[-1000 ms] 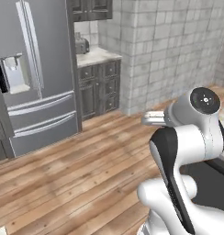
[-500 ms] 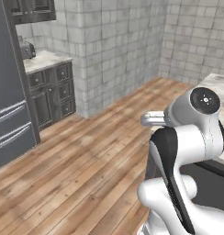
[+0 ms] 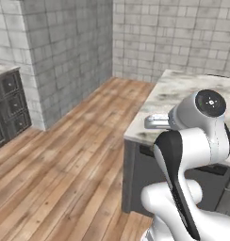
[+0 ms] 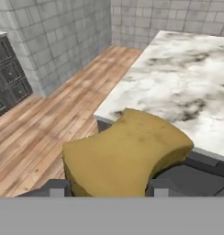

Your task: Locate and retrieve the sponge and dish brush from the cabinet. Place them next to the sink.

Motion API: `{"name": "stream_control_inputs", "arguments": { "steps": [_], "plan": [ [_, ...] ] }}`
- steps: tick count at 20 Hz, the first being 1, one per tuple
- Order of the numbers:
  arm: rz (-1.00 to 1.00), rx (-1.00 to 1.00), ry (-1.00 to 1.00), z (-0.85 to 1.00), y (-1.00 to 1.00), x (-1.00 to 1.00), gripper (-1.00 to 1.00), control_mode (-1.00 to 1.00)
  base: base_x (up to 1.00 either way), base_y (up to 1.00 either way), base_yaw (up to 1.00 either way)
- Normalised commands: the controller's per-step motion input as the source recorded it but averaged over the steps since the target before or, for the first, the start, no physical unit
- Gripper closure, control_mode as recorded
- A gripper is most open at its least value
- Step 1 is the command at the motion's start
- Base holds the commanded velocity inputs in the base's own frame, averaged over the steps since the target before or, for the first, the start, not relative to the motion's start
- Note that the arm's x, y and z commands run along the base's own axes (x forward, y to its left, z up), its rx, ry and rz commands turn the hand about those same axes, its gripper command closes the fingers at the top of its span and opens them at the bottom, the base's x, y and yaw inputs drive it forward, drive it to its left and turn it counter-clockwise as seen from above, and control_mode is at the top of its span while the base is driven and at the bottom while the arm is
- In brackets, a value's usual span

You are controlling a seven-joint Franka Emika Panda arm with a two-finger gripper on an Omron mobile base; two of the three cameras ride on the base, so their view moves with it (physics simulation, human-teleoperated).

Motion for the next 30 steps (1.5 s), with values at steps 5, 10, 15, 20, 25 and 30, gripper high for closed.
{"name": "stream_control_inputs", "arguments": {
  "steps": [5,10,15,20,25,30],
  "plan": [
    [0.0,0.0,0.0,0.0,0.0,0.0,1.0,1.0,0.01,0.0,-0.47],
    [0.0,0.0,0.0,0.0,0.0,0.0,1.0,1.0,0.01,0.0,-0.47],
    [0.0,0.0,0.0,0.0,0.0,0.0,1.0,1.0,0.03,0.0,-0.45],
    [0.0,0.0,0.0,0.0,0.0,0.0,1.0,1.0,0.04,0.0,-0.44],
    [0.0,0.0,0.0,0.0,0.0,0.0,1.0,1.0,0.05,-0.03,-0.43],
    [0.0,0.0,0.0,0.0,0.0,0.0,1.0,1.0,0.06,-0.09,-0.34]
  ]
}}
